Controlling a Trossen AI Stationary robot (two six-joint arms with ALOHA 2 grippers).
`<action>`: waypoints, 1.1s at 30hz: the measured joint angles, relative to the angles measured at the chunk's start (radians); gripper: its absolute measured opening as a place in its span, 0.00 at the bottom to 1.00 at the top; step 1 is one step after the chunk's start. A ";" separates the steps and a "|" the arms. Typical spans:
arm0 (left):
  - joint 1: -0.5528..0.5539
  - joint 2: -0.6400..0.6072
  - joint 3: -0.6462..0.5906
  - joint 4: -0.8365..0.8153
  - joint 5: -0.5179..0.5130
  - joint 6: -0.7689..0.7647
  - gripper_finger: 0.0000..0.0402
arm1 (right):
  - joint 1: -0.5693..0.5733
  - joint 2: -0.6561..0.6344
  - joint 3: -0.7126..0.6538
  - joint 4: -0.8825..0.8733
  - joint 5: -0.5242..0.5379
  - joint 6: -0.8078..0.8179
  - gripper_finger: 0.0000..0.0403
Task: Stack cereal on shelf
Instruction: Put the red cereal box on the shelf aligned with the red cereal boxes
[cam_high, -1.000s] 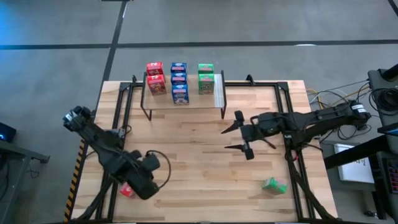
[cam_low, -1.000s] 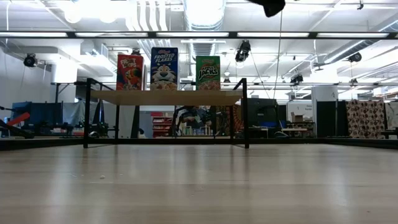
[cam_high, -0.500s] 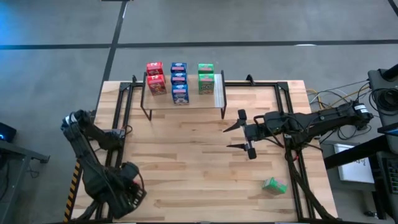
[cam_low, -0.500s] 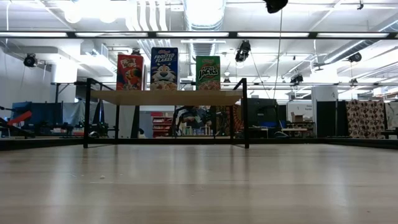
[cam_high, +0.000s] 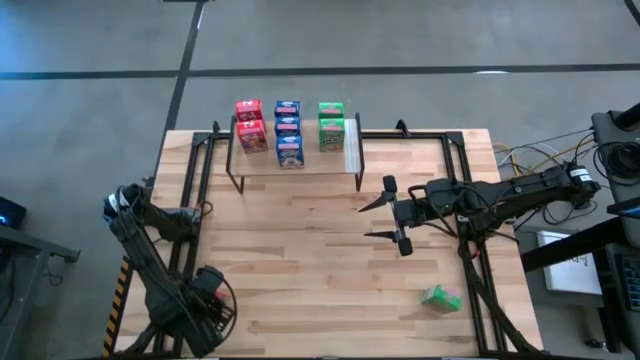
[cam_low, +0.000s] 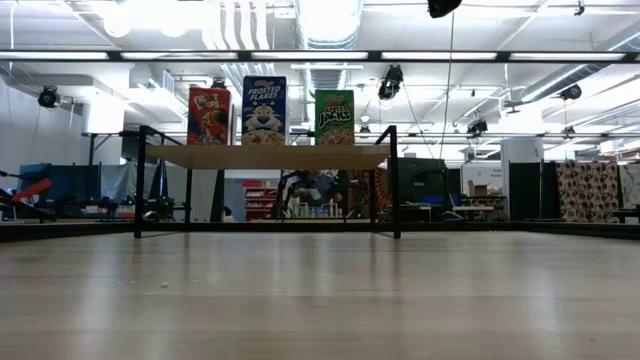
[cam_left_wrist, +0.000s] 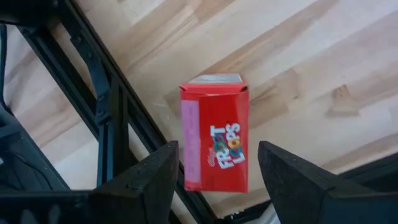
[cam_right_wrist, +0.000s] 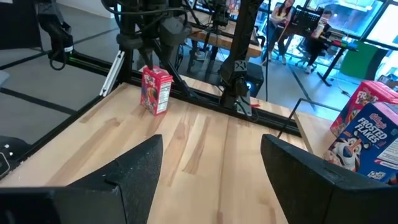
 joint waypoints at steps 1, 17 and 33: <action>0.000 0.000 -0.005 0.000 0.000 0.000 0.51 | 0.000 0.000 0.000 0.000 0.000 -0.003 0.65; 0.000 -0.002 -0.027 0.009 -0.010 -0.005 0.50 | 0.000 0.000 0.000 0.000 0.000 -0.004 0.65; 0.001 -0.003 -0.093 0.084 -0.002 0.018 0.50 | 0.000 0.000 0.000 -0.001 0.000 -0.003 0.65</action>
